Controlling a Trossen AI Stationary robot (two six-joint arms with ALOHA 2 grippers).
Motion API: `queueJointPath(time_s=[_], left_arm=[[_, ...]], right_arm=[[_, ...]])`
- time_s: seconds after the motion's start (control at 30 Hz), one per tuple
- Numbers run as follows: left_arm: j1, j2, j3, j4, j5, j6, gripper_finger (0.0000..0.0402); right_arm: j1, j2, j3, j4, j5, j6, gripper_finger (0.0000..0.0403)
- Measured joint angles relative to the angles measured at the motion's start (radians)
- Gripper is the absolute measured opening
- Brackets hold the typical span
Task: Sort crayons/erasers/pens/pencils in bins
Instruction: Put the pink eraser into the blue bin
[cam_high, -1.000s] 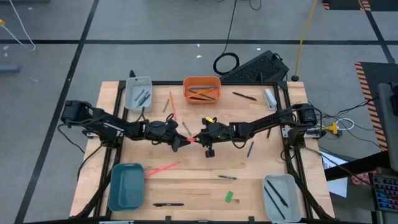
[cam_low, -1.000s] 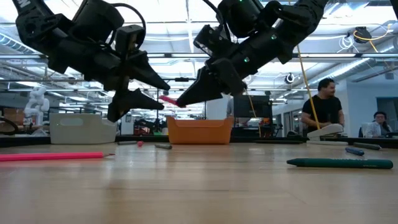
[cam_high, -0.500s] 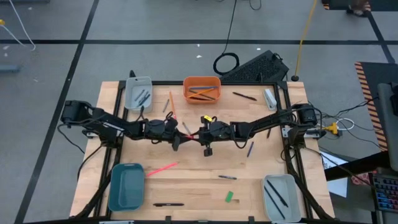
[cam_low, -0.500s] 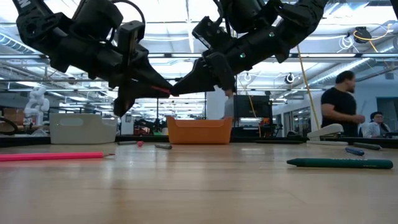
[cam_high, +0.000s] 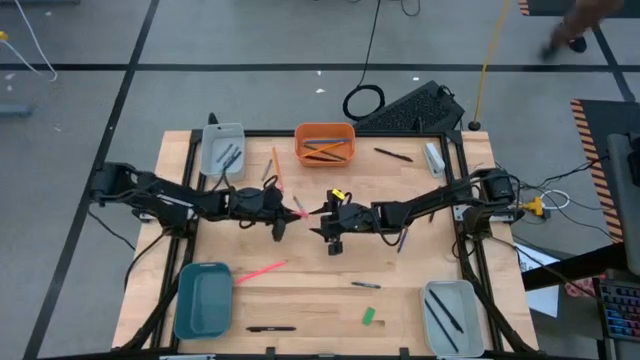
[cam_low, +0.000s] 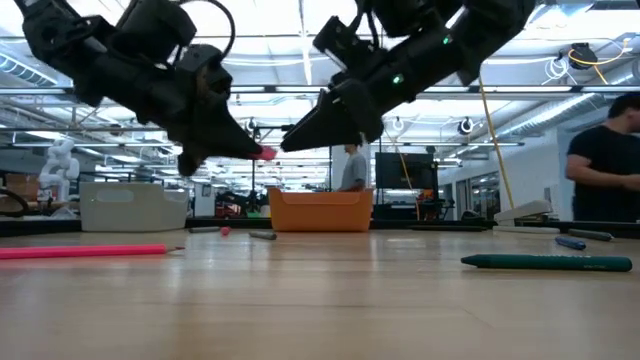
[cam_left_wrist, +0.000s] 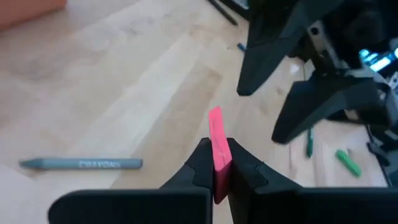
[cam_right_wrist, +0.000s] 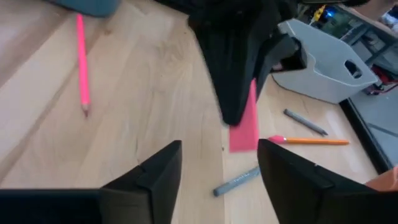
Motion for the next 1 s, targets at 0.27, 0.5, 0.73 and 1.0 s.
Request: queueJointPath(time_s=[0.27,0.5,0.73,1.0], left_arm=[[-0.066,-0.163,0.181,-0.623,-0.028,0.112,0.002],[-0.268,-0.148,0.432,-1.113,-0.054,-0.007,0.0015],[-0.577,-0.123,0.563,-1.363,0.07,-0.463,0.0015],[-0.95,-0.054,0.566,-1.395,0.117,-1.098,0.0015]], right_arm=[[0.019,-0.097,-0.037,-0.132,0.004,0.085,0.0187],[-0.005,-0.11,-0.248,0.17,-0.042,0.136,0.0073],[-0.037,-0.109,-0.317,0.328,-0.131,0.137,0.0011],[-0.039,-0.109,-0.317,0.338,-0.132,0.095,0.0002]])
